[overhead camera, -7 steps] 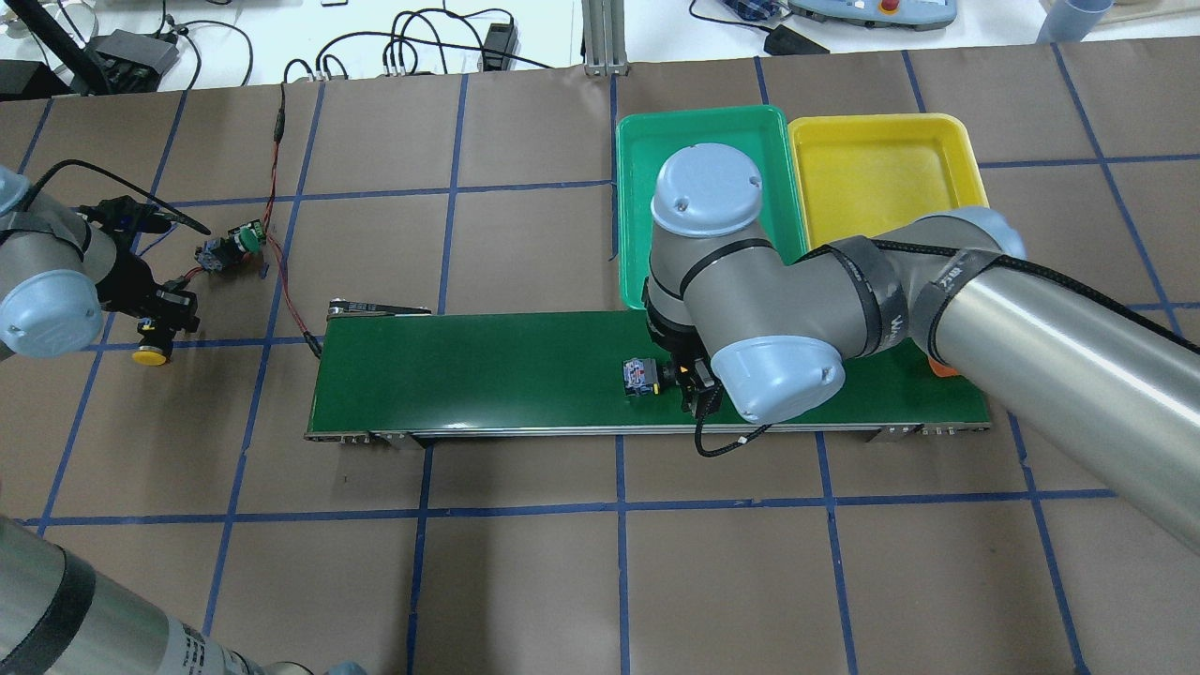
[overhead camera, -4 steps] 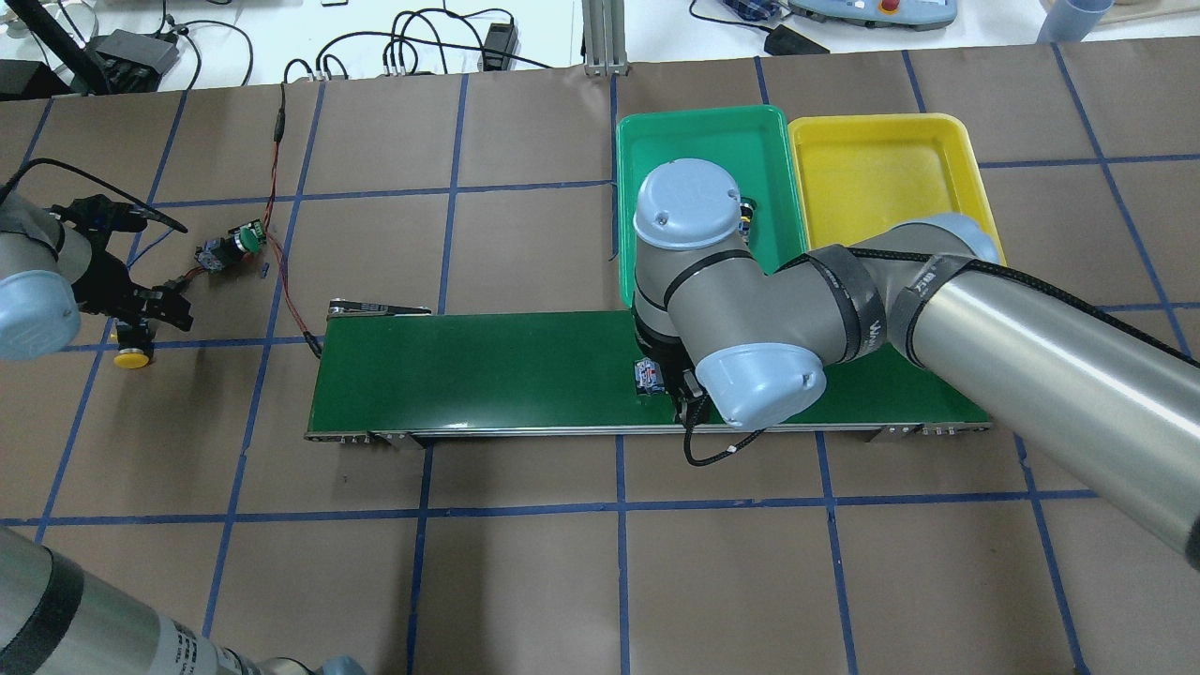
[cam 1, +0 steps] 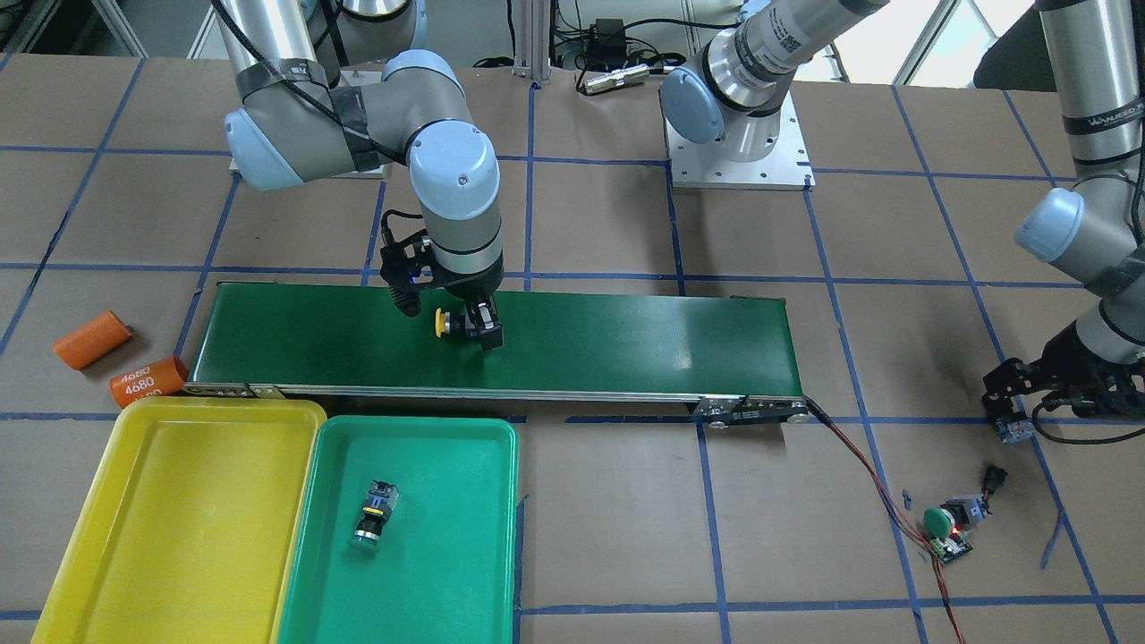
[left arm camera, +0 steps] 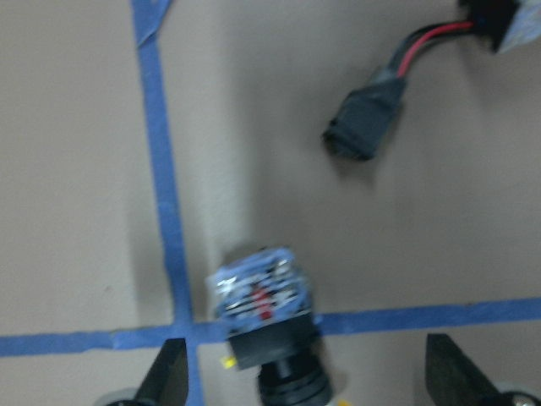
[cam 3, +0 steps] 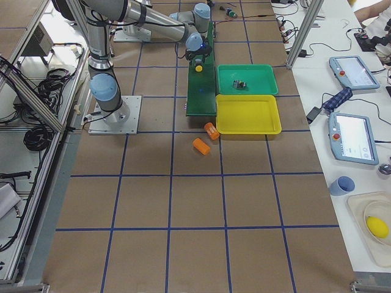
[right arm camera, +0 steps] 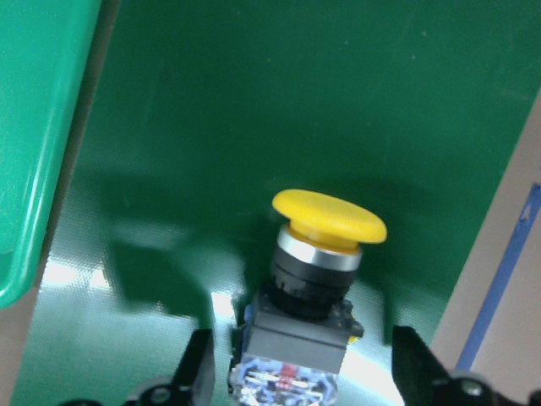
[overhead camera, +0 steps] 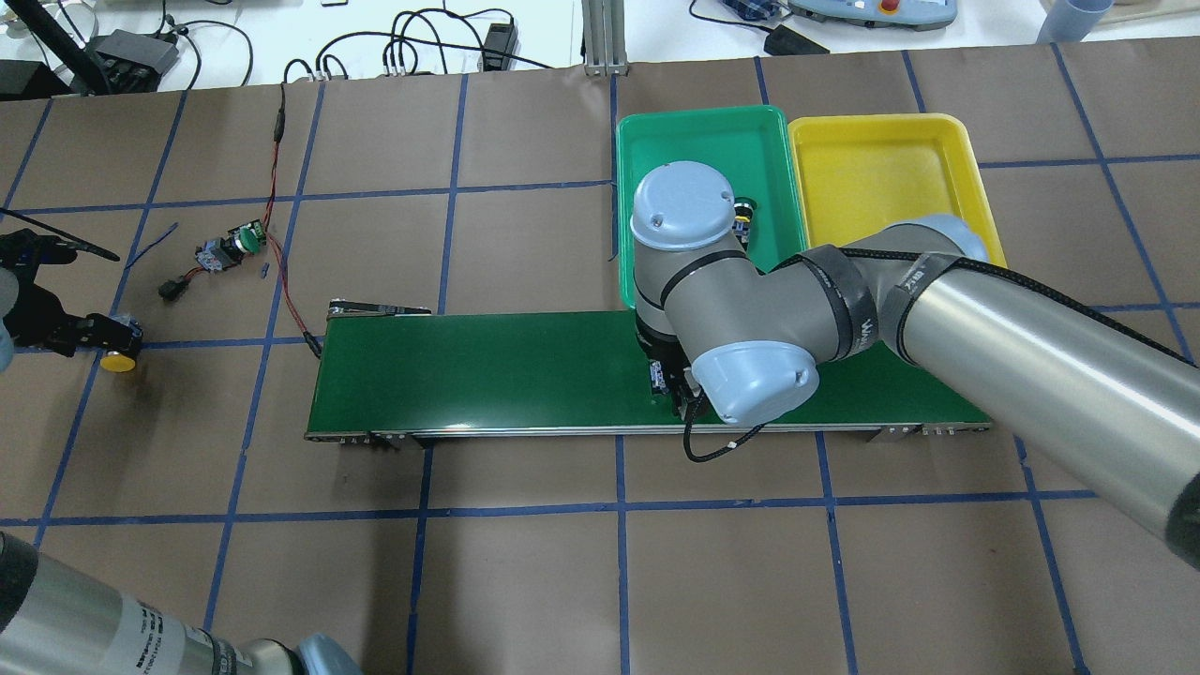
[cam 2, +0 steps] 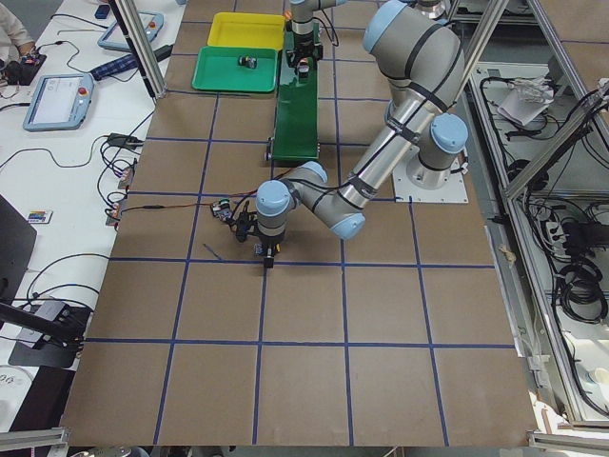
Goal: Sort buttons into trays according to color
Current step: 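Grasp the yellow-capped button on the belt with the right gripper, then carry the yellow button to the yellow tray while the left gripper moves toward the belt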
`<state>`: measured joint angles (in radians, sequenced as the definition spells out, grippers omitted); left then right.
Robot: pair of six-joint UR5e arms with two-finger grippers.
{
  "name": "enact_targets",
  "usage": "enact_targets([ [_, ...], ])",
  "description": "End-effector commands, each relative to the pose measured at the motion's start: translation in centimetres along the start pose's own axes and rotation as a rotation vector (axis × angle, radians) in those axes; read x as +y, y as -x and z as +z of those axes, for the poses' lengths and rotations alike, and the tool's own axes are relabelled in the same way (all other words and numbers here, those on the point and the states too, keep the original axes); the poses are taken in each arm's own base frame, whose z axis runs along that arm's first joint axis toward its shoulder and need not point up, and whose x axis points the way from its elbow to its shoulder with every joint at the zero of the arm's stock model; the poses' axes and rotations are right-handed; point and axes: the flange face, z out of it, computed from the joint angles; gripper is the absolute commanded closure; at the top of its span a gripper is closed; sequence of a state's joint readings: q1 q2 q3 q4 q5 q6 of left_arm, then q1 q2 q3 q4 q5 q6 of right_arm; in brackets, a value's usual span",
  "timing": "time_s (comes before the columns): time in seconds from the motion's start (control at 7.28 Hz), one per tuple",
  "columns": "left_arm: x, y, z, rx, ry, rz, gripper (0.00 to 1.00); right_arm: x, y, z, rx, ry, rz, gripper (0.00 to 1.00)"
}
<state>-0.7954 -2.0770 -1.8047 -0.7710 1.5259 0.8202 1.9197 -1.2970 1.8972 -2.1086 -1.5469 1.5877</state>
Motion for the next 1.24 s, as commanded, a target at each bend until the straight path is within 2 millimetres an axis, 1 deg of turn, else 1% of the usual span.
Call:
enact_targets([
  [0.0, 0.2, 0.3, 0.9, 0.012, 0.004, -0.002, 0.12, -0.9, 0.3, -0.4, -0.009, 0.0, 0.005, 1.0],
  [0.14, 0.1, 0.1, 0.9, 0.013, 0.004, 0.002, 0.35, -1.7, 0.4, -1.1, -0.021, -0.033, -0.034, 1.0],
  [0.27, 0.0, 0.1, 0.9, 0.011, 0.004, 0.013, 0.73, -1.9, 0.3, -1.6, -0.03, -0.059, -0.06, 1.0],
  [0.41, -0.2, -0.1, 0.4, 0.008, 0.001, 0.03, 0.89, -2.0, 0.4, -3.1, -0.059, -0.061, -0.06, 1.0],
  [0.55, -0.3, -0.4, -0.1, 0.006, -0.003, 0.1, 0.95, -3.3, 1.3, -5.8, -0.099, -0.079, -0.085, 1.0],
  [0.69, -0.3, -0.6, -0.6, 0.003, -0.006, 0.116, 0.96, -5.9, 2.2, -6.9, -0.102, -0.099, -0.158, 1.0],
  [0.82, -0.9, -2.4, -1.6, -0.005, -0.014, 0.199, 0.96, -10.2, 2.9, -7.5, -0.102, -0.111, -0.281, 1.0],
  [0.96, -1.7, -5.4, -3.2, -0.012, -0.024, 0.267, 0.95, -15.1, 3.2, -7.6, -0.097, -0.116, -0.363, 1.0],
  [1.1, -1.5, -9.4, -4.4, 0.025, -0.015, 0.318, 0.94, -19.9, 3.0, -7.9, -0.091, -0.125, -0.445, 1.0],
])
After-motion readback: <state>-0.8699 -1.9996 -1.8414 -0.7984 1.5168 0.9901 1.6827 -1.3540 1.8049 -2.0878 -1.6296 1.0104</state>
